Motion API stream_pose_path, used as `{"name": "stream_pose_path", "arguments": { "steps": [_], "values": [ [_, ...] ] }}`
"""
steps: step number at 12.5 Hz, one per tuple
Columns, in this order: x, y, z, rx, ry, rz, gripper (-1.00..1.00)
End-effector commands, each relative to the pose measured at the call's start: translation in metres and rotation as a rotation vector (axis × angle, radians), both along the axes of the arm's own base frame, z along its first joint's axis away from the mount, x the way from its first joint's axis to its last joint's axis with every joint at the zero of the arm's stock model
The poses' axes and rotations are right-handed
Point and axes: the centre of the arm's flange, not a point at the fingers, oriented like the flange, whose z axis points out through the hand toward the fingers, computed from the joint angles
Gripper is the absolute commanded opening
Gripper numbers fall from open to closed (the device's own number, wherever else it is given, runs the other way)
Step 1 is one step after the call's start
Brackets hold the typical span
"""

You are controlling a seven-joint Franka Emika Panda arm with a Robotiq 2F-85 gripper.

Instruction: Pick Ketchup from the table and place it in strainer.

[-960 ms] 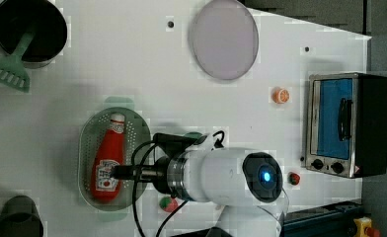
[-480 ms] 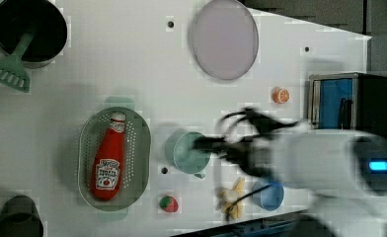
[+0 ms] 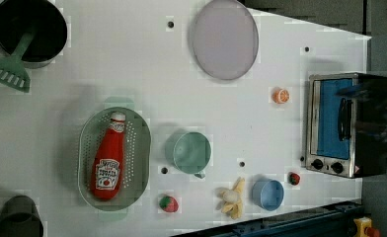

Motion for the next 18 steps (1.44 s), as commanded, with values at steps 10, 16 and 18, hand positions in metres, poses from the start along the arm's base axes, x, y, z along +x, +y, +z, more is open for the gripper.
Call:
{"name": "stream_pose_path", "arguments": {
  "steps": [10, 16, 18],
  "values": [
    [-0.017, -0.099, -0.015, 0.021, 0.145, -0.132, 1.00],
    [-0.017, -0.099, -0.016, 0.021, 0.147, -0.132, 1.00],
    [-0.017, -0.099, -0.016, 0.021, 0.147, -0.132, 1.00]
  ]
}}
